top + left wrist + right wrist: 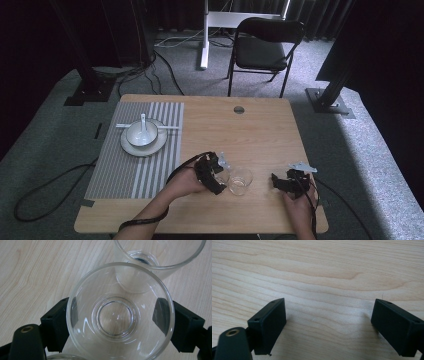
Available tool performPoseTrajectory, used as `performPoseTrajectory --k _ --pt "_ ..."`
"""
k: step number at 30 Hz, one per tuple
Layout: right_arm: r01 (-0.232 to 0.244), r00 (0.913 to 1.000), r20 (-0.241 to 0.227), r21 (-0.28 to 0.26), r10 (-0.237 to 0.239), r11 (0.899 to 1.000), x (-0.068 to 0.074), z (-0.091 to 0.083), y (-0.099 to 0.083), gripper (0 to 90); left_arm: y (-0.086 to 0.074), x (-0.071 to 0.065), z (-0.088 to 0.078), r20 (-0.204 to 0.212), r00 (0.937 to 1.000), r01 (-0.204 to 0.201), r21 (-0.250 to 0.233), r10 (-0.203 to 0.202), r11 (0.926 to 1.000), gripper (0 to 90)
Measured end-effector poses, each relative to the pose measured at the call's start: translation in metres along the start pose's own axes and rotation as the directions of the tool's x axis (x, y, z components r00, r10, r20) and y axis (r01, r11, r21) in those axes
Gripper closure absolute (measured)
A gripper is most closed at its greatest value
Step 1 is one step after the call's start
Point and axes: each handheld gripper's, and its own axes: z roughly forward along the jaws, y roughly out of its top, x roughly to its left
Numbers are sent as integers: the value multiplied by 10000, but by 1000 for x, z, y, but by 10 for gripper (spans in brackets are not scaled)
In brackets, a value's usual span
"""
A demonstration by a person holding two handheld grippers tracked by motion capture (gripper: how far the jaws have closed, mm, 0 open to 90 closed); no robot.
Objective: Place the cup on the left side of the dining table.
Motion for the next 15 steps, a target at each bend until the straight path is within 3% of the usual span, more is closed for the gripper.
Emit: performPoseTrajectory --k 8,11,15 --pt "0 10000 4 -1 0 10000 0 0 0 122 -3 0 -1 225 9997 37 -237 -31 9997 185" --pt "2 10000 2 -2 -2 10000 0 0 0 121 -1 -3 -4 131 9997 -200 -158 202 9997 185" --pt "1 10000 3 -2 -1 10000 0 0 0 122 2 -4 -9 47 9998 -203 -258 204 9995 186"
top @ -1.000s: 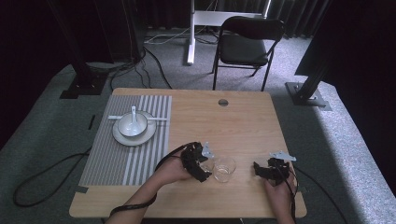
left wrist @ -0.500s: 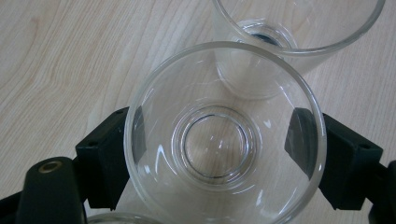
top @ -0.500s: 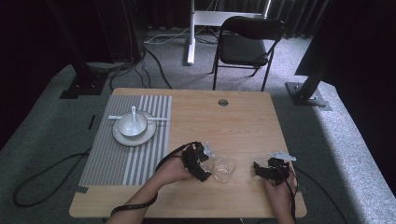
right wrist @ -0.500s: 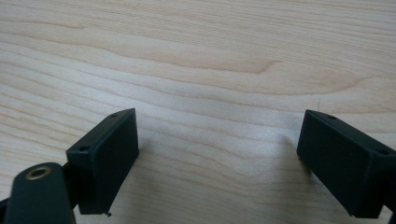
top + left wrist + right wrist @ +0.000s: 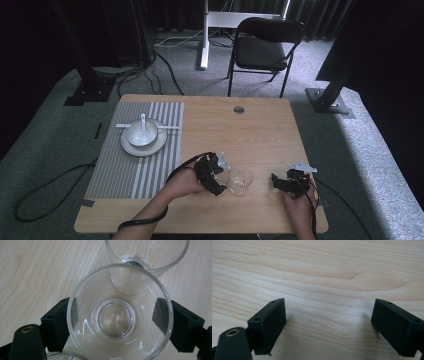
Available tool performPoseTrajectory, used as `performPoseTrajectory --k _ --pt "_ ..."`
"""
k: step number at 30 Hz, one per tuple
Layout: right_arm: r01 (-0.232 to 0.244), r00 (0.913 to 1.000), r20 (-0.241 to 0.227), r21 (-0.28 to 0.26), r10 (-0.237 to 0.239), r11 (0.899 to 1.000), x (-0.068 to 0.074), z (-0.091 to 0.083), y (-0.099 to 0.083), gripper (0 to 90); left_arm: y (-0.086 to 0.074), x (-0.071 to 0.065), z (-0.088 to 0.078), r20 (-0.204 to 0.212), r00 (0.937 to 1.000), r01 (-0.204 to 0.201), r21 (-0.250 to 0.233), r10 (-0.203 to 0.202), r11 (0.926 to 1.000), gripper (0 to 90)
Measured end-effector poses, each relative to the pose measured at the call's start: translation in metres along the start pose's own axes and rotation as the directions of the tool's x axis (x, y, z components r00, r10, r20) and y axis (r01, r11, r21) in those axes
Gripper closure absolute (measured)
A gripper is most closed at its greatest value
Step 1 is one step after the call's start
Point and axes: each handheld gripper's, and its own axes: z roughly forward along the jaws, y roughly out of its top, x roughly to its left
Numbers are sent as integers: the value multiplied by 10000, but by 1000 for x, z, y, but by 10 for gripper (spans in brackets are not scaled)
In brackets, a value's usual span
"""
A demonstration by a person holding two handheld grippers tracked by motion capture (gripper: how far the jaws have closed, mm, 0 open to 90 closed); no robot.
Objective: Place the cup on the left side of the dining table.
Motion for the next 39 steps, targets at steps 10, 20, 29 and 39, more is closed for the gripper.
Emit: performPoseTrajectory --k 10,20,29,39 --pt "32 10000 -4 -2 -32 10000 0 0 0 121 6 -1 -18 -34 10000 30 -349 -31 9994 186" --pt "16 10000 -1 -6 -16 10000 0 0 0 122 16 2 -44 -289 9996 -5 -792 -18 9969 186" --pt "4 10000 -1 0 -4 10000 0 0 0 122 23 9 -71 -698 9975 21 -1147 -102 9934 186" --pt "29 10000 4 -7 -29 10000 0 0 0 121 15 20 -98 -1111 9930 240 -1348 -392 9906 185"
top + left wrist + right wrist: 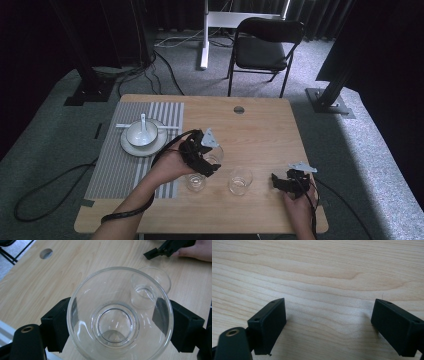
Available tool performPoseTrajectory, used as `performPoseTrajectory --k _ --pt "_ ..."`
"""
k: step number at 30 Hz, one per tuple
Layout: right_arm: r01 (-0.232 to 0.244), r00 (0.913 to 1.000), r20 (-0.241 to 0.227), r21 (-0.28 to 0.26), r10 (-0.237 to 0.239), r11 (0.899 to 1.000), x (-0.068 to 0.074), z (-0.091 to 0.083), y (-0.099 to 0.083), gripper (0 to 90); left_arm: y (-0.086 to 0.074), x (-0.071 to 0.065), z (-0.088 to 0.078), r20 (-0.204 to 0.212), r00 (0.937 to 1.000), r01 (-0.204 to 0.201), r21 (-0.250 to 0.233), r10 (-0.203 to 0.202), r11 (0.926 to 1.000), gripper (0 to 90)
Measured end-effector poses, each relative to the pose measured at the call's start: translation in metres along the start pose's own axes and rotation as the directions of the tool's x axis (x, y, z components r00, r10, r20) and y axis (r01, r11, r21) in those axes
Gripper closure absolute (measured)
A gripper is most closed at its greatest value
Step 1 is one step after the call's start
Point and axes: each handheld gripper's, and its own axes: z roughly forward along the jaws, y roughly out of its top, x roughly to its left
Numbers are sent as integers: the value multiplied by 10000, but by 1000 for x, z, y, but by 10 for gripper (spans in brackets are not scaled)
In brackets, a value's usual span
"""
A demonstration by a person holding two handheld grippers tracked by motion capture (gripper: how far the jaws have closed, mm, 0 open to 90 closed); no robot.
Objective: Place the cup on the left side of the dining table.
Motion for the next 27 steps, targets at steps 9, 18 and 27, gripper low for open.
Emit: performPoseTrajectory --k 9,18,27 --pt "19 10000 2 -12 -19 10000 0 0 0 122 -17 14 -16 -514 9974 507 127 -500 9986 185" --pt "-13 10000 -5 6 13 10000 0 0 0 122 -44 32 -30 -1224 9843 1313 233 -1275 9911 185" --pt "-17 10000 2 3 17 10000 0 0 0 122 -71 47 -41 -1685 9664 2015 286 -1940 9791 185"
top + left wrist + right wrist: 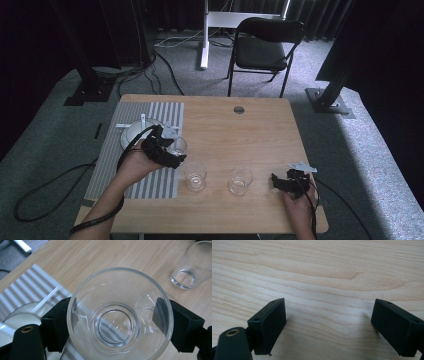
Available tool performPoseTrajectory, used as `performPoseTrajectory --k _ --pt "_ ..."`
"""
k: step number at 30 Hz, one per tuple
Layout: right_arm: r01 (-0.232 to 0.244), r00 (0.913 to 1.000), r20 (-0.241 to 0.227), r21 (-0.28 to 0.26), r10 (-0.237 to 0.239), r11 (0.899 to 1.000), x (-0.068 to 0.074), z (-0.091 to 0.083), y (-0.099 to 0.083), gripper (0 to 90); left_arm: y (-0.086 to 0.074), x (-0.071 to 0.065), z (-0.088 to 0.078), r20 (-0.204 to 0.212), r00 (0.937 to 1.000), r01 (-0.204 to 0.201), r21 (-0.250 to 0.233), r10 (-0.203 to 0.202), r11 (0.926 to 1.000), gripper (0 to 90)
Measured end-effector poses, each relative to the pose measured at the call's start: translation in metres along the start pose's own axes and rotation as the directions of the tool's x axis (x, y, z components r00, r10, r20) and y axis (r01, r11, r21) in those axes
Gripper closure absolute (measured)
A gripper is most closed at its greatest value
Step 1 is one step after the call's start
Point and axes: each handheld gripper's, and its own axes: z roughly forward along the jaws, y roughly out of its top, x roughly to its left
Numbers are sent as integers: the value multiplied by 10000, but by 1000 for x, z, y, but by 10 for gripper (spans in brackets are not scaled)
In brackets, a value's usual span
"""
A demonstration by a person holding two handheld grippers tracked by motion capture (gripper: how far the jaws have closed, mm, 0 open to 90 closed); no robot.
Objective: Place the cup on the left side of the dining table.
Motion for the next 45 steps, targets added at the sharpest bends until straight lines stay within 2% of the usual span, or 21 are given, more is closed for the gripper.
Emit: performPoseTrajectory --k 3,6,11,17,23,28,34,37,39,42,45 --pt "0 10000 0 0 0 10000 0 0 0 122 -10 7 -2 -79 9997 250 21 -250 9997 185" --pt "3 10000 -1 -5 -3 10000 0 0 0 122 -19 11 -2 -200 9993 325 223 -321 9992 185" --pt "-20 10000 -4 2 20 10000 0 0 0 122 -33 20 -4 -388 9969 693 215 -685 9974 185" --pt "-16 10000 -1 1 16 10000 0 0 0 122 -44 25 -2 -550 9942 939 274 -923 9952 185" --pt "-11 10000 -3 2 11 10000 0 0 0 122 -56 28 8 -504 9918 1191 394 -1171 9921 185" --pt "-9 10000 -1 2 9 10000 0 0 0 122 -67 32 19 -713 9903 1250 771 -1195 9892 185" --pt "-9 10000 -1 3 9 10000 0 0 0 122 -77 36 30 -694 9858 1583 747 -1532 9846 185" --pt "-7 10000 -2 2 7 10000 0 0 0 122 -80 35 38 -717 9848 1640 793 -1584 9833 185" --pt "-7 10000 -2 1 7 10000 0 0 0 122 -81 35 43 -638 9862 1577 870 -1525 9836 185" --pt "-6 10000 -1 1 6 10000 0 0 0 122 -81 34 47 -768 9869 1494 1039 -1418 9833 185" --pt "-7 10000 -1 1 7 10000 0 0 0 122 -82 38 49 -964 9839 1608 1110 -1504 9807 185"
